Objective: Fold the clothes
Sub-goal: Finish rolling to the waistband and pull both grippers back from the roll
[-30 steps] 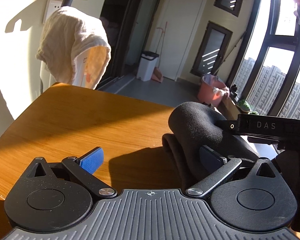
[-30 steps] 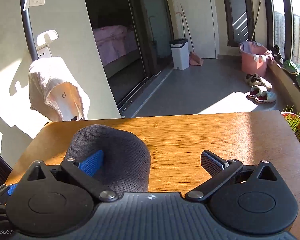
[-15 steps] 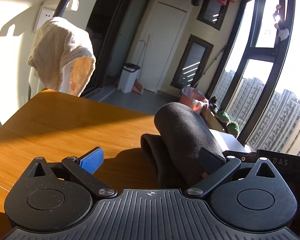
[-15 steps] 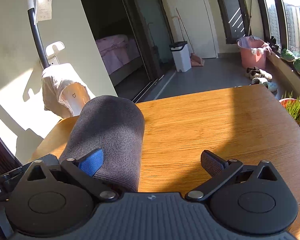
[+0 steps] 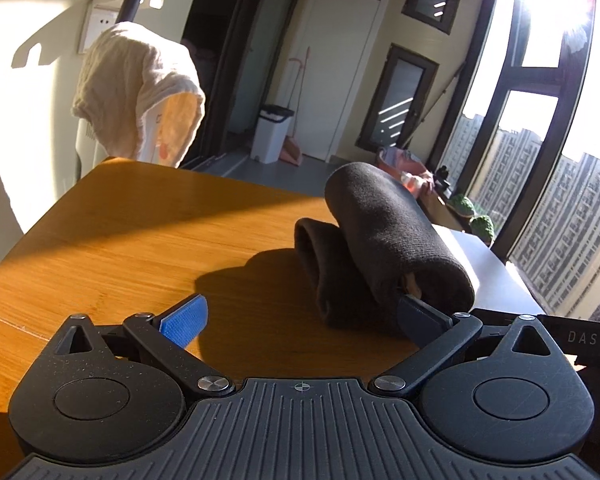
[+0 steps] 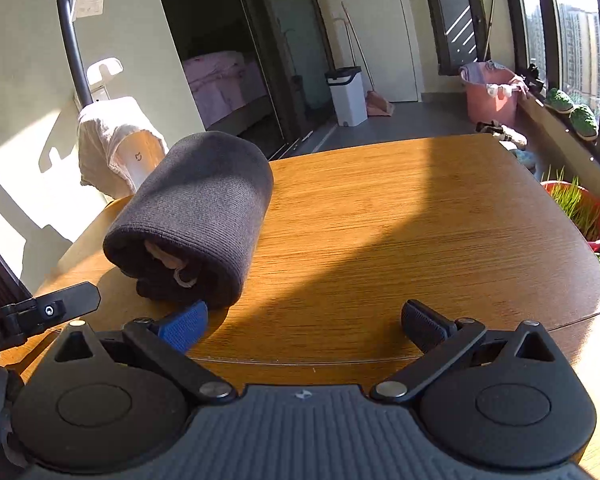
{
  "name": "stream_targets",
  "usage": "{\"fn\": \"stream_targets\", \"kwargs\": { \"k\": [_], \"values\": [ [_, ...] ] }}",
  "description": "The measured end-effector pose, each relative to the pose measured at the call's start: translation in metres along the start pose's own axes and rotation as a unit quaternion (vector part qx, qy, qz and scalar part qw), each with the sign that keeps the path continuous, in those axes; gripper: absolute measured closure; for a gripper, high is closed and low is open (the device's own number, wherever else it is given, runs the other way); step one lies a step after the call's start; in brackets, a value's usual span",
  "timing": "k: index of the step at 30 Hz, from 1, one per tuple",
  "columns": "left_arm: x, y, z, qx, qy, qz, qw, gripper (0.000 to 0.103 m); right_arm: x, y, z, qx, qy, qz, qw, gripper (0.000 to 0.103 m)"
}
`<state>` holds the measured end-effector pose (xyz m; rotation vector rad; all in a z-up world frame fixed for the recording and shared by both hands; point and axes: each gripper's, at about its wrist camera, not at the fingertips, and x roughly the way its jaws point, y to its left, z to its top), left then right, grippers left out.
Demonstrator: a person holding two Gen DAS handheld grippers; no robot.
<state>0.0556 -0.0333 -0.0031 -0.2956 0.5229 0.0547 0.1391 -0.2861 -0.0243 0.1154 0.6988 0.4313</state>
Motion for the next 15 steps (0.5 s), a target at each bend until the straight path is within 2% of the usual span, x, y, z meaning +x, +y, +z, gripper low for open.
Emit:
{"fn": "stream_targets", "kwargs": {
  "k": [3, 8, 11, 15],
  "values": [
    [-0.003, -0.006, -0.005, 0.012, 0.020, 0.015, 0.9996, 0.000, -0.003, 0.005, -0.005, -0.010, 0.006, -0.023, 1.000, 0.000],
    [0.001, -0.018, -0.013, 0.030, 0.064, 0.052, 0.9961, 0.000, 0.002, 0.031, -0.014, -0.070, 0.036, -0.099, 0.992, 0.000],
    [0.001, -0.025, -0.016, 0.047, 0.072, 0.081, 0.9930, 0.000, -0.003, 0.032, -0.019, -0.061, 0.034, -0.106, 0.992, 0.000],
    [0.002, -0.039, -0.023, 0.084, 0.088, 0.134, 0.9836, 0.000, -0.009, 0.031, -0.023, -0.045, 0.028, -0.123, 0.991, 0.000]
  ]
}}
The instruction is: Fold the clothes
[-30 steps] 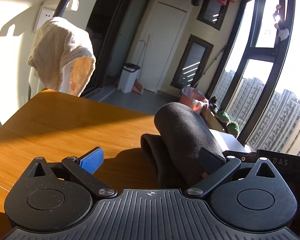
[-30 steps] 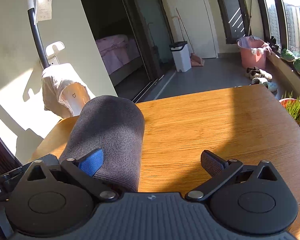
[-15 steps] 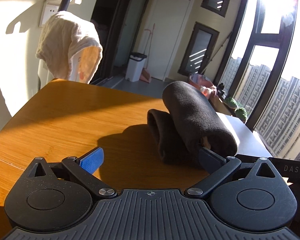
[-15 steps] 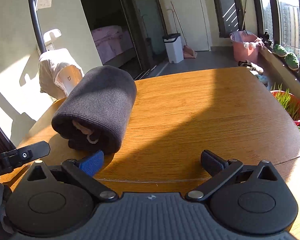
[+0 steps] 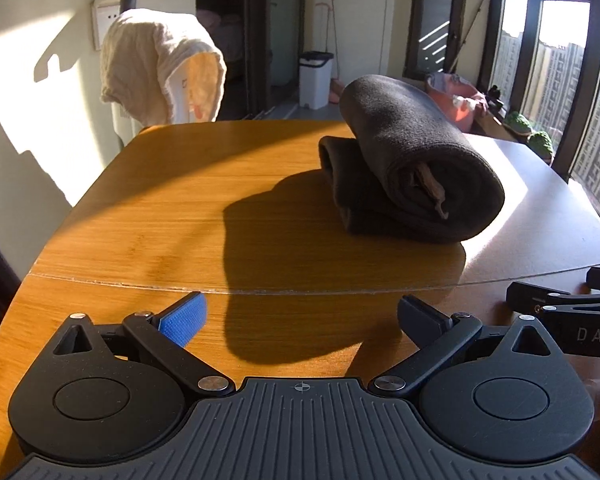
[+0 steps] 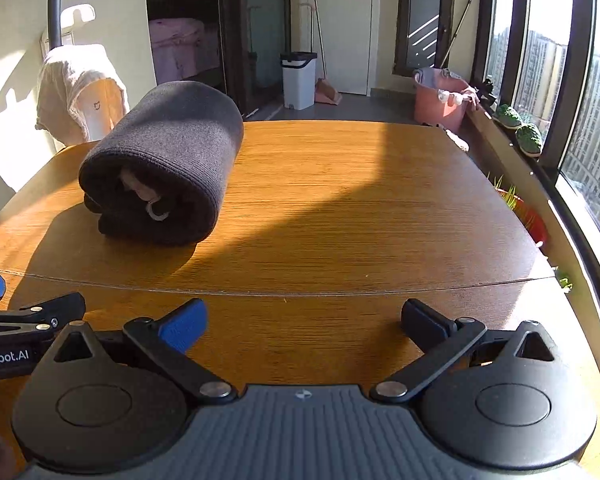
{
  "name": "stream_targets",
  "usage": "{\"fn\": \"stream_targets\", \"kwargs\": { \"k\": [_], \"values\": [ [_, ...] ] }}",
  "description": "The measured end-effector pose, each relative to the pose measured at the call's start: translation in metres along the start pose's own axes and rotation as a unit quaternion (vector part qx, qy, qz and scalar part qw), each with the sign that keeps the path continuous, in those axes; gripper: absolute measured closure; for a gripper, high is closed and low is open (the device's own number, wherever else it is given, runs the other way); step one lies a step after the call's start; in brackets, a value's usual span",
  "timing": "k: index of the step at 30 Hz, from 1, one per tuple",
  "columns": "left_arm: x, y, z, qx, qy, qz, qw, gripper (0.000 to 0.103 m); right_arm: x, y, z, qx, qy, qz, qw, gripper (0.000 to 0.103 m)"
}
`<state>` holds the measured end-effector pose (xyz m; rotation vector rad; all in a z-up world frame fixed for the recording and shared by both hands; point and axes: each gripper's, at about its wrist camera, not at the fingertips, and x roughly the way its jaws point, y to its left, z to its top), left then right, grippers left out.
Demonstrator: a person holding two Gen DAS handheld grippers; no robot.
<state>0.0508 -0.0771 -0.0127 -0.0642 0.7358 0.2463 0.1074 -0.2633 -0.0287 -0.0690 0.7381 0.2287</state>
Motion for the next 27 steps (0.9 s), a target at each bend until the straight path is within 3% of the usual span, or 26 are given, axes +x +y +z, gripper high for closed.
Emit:
{"fn": "stream_targets", "kwargs": {
  "k": [27],
  "values": [
    [-0.0043, 0.0014, -0.0038, -0.008, -0.002, -0.004, 1.0000, 0.000, -0.0013, -0.0026, -0.0020, 0.005, -0.003, -0.006, 1.000, 0.000]
  ]
}}
